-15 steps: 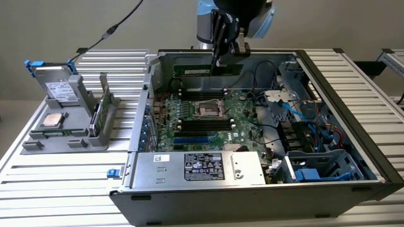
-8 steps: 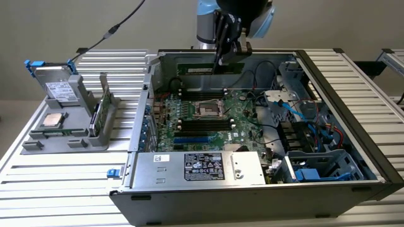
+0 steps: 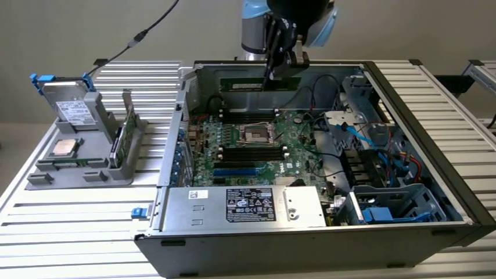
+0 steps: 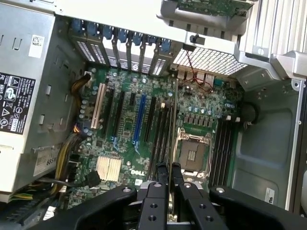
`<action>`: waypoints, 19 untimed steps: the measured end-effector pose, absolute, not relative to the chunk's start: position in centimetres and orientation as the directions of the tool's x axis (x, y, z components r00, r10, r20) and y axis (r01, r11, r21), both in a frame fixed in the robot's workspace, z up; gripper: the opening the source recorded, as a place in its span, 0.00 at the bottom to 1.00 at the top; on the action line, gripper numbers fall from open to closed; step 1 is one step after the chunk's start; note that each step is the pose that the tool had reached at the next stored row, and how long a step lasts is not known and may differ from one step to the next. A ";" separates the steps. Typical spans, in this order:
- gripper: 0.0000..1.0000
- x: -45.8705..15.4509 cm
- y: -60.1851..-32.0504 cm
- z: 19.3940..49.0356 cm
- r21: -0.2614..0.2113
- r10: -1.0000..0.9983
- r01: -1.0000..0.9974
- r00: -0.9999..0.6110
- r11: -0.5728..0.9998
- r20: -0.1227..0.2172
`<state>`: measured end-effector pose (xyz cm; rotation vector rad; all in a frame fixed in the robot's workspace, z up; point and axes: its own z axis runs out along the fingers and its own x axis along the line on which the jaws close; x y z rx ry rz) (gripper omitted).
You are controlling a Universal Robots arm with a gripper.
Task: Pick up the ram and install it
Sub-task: 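Pick up the ram and move it above insertion slot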
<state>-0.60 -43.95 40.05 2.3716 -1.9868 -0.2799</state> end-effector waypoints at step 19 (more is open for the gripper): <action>0.14 -0.5 -43.0 39.5 0.119 -0.986 -0.983 0.124 -0.137 -0.113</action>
